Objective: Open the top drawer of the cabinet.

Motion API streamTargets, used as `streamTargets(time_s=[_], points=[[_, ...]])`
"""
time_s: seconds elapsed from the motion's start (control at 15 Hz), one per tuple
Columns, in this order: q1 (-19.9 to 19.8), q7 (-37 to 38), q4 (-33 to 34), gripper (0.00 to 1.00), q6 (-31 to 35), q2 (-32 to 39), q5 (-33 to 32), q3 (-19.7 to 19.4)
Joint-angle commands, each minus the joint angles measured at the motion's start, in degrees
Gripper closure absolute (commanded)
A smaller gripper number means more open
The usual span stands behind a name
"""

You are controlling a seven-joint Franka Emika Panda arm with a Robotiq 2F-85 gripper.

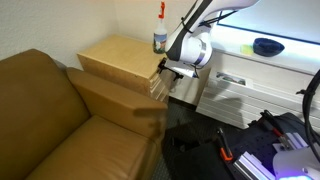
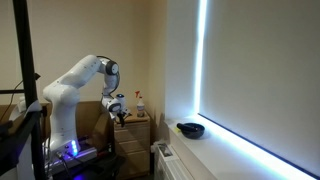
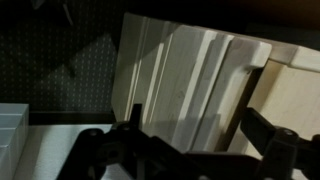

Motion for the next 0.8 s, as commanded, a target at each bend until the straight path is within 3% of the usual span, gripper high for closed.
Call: streamTargets(time_s=[0.0,0.07,0.13,0.33,0.4,0.6,0.67,0.73], points=[[-5.24,1.14,2.67,0.00,3.88,4.81,0.66,4.82],[-6.37,2.07,3.11,0.00,3.55,5.49,0.78,5.38],[-3.34,1.80,1.61,0.00,2.20,2.95,-0.01,2.93],[-5.09,2.20,2.74,0.00,2.31,4.67,0.09,3.80],[-3.51,2.78,3.17,0.00,3.50,4.89,0.56,2.81],[-10.03,2.90,3.29,0.00,3.33,6.38,0.28,8.35],[-10.83,3.34,3.32,0.00,3.32,6.39,0.39,8.72],[-10.19,4.50,4.94,0.00,-1.46,3.66,0.96,7.86]])
